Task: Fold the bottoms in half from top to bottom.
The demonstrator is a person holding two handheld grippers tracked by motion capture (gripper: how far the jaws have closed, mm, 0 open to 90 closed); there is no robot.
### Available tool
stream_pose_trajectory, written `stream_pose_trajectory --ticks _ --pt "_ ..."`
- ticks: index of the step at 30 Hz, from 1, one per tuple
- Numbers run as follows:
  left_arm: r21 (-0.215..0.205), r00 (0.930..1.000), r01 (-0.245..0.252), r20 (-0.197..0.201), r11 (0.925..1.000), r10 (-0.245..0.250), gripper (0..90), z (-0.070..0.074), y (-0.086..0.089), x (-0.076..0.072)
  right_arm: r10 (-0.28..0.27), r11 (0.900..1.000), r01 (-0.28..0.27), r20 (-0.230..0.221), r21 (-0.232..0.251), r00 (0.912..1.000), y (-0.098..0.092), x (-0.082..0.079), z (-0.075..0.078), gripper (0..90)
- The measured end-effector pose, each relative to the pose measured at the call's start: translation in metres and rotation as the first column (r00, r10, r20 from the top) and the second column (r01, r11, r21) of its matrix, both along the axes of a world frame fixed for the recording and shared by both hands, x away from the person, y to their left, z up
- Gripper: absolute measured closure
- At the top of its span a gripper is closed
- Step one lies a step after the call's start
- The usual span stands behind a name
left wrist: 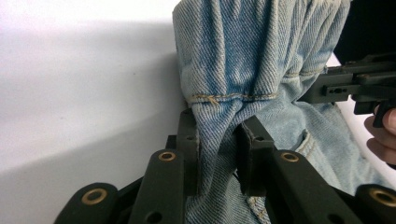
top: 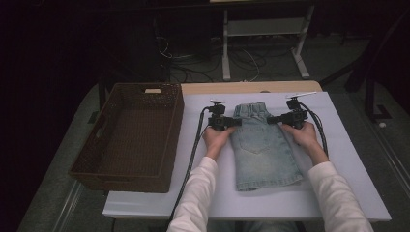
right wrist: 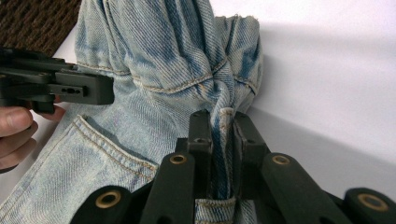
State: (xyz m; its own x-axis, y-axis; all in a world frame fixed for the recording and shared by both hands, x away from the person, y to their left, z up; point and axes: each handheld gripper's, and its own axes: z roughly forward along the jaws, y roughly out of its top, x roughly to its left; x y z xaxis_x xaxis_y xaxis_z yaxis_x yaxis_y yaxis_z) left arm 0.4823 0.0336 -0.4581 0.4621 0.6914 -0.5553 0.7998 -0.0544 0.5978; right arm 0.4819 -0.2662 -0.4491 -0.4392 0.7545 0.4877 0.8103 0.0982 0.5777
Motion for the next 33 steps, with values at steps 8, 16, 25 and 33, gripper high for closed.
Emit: stream_pose_trajectory --ticks 8,16,25,33 --pt "-0.009 0.9999 0.010 0.009 0.9999 -0.010 74.2 0.004 0.001 0.000 0.006 1.000 -0.006 0.016 -0.006 0.9999 -0.001 -0.002 0.005 79.2" --pt "0.011 0.9991 0.029 0.030 0.9995 -0.029 74.3 0.014 -0.002 0.003 0.012 1.000 -0.011 0.037 -0.010 0.9993 -0.003 -0.002 0.011 79.3" --pt "0.036 0.9937 0.053 0.096 0.9979 -0.057 74.2 0.033 -0.009 0.007 -0.001 1.000 0.000 0.062 0.018 0.9980 -0.012 0.000 0.022 79.5" --pt "0.036 0.9869 0.060 0.147 0.9975 -0.065 74.2 0.033 -0.013 0.000 -0.001 0.999 -0.001 0.079 0.035 0.9969 -0.017 -0.004 0.020 79.8"
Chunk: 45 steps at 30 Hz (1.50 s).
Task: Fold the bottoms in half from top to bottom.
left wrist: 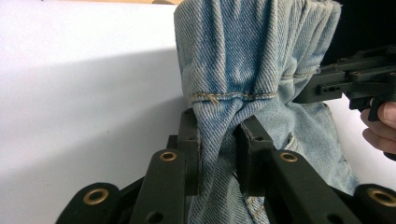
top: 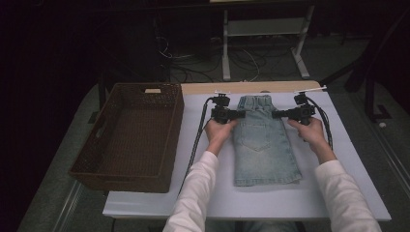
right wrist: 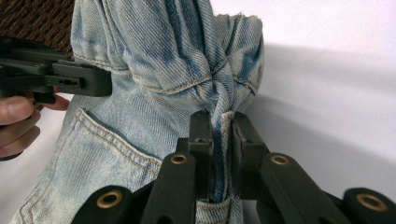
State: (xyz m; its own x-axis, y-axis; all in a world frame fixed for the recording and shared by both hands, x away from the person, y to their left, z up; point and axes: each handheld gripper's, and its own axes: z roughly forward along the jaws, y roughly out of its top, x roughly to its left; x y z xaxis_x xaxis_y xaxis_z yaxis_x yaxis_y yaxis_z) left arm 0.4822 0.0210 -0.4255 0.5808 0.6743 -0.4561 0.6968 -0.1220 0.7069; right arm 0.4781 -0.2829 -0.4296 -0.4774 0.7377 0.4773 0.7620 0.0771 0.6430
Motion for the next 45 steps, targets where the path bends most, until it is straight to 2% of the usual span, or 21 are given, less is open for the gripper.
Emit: stream_pose_trajectory --ticks 3,8,13,18,21,29,38,45 --pt "-0.004 0.9998 0.007 0.020 1.0000 -0.007 74.1 -0.001 -0.001 -0.005 -0.009 1.000 0.009 0.003 0.010 1.0000 -0.002 -0.004 -0.005 79.8" --pt "-0.036 0.9980 0.017 0.061 0.9992 -0.015 74.2 -0.001 0.000 -0.014 -0.018 0.998 0.016 0.048 0.056 0.9987 -0.007 -0.015 -0.008 79.9" --pt "-0.058 0.9950 0.036 0.095 0.9976 -0.031 74.2 0.002 0.000 -0.023 -0.017 0.998 0.012 0.072 0.068 0.9972 -0.009 -0.023 -0.004 80.0" --pt "-0.083 0.9885 0.066 0.142 0.9943 -0.054 74.2 0.004 0.005 -0.035 -0.011 0.996 0.001 0.105 0.094 0.9944 -0.011 -0.037 0.002 80.0" --pt "-0.088 0.9852 0.078 0.159 0.9930 -0.063 74.2 0.006 0.005 -0.040 -0.009 0.996 -0.001 0.117 0.091 0.9931 -0.010 -0.044 0.005 80.0" --pt "-0.072 0.9764 0.115 0.192 0.9907 -0.100 74.1 0.012 0.006 -0.051 -0.005 0.995 -0.008 0.129 0.102 0.9917 -0.012 -0.055 0.009 79.9" --pt "-0.079 0.9693 0.148 0.210 0.9859 -0.128 74.1 0.015 0.010 -0.061 0.011 0.993 -0.027 0.140 0.113 0.9901 -0.013 -0.067 0.014 79.9" --pt "-0.071 0.9568 0.193 0.234 0.9786 -0.172 74.1 0.017 0.013 -0.073 0.028 0.992 -0.045 0.142 0.119 0.9895 -0.014 -0.082 0.017 80.0"
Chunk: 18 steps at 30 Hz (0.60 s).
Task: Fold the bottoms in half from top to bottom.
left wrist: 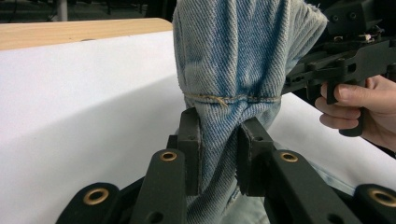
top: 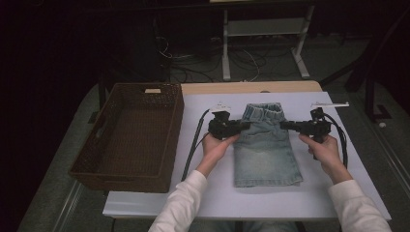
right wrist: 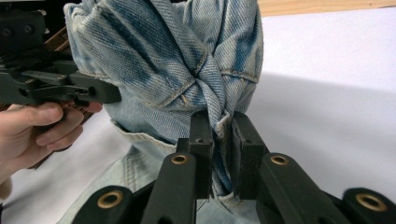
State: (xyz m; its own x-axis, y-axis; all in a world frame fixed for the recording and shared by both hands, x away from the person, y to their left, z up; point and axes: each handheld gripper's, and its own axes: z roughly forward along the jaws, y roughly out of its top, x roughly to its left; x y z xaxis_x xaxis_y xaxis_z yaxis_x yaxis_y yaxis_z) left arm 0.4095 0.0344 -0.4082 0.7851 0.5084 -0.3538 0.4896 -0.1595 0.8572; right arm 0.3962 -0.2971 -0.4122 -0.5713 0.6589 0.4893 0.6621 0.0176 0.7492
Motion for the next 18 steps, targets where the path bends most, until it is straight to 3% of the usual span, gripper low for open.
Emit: stream_pose_trajectory --ticks 18 --pt "0.049 0.9952 0.075 0.059 0.9960 -0.078 74.0 -0.004 0.004 -0.031 0.031 0.999 -0.031 0.009 -0.029 0.9995 0.001 -0.028 -0.001 80.0"
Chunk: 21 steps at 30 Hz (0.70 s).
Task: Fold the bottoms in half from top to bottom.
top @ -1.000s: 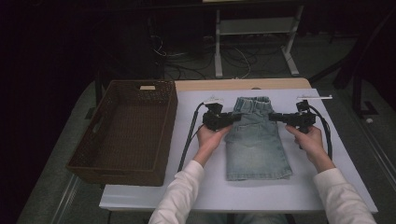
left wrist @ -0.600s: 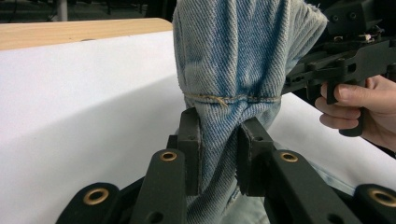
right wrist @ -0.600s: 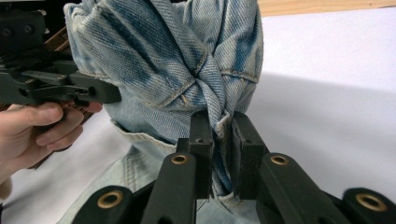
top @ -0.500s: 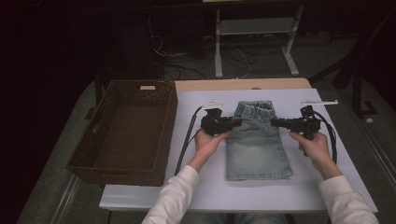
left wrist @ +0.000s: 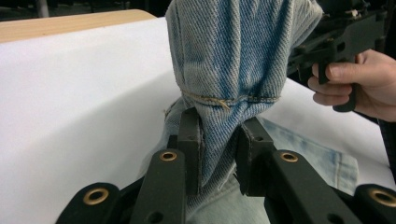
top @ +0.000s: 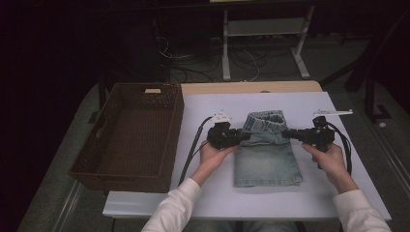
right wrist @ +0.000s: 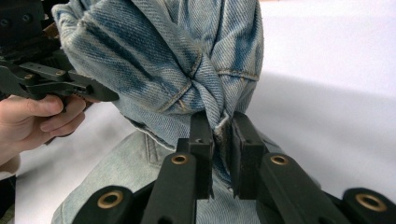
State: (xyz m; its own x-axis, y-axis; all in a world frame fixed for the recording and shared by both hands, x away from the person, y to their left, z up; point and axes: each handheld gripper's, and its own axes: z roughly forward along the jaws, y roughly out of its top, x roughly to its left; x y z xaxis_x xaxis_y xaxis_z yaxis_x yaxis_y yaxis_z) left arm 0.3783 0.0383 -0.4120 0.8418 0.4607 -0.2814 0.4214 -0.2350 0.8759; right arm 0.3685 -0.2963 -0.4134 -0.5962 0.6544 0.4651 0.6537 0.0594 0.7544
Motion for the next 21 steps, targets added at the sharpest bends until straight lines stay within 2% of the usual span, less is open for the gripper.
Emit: stream_pose_trajectory --ticks 4,14,21 --pt "0.008 0.9998 0.011 0.015 0.9999 -0.011 73.8 -0.004 0.001 -0.007 0.004 1.000 -0.004 0.002 -0.013 1.0000 0.001 -0.008 -0.002 79.9" --pt "0.037 0.9993 0.036 0.011 0.9987 -0.036 73.3 -0.013 -0.001 -0.020 0.021 0.999 -0.021 -0.004 -0.047 0.9998 0.000 -0.023 -0.013 78.9" --pt "0.077 0.9983 0.058 -0.008 0.9954 -0.058 73.2 -0.024 -0.003 -0.031 0.038 0.996 -0.040 -0.027 -0.080 0.9989 0.001 -0.031 -0.020 77.3"
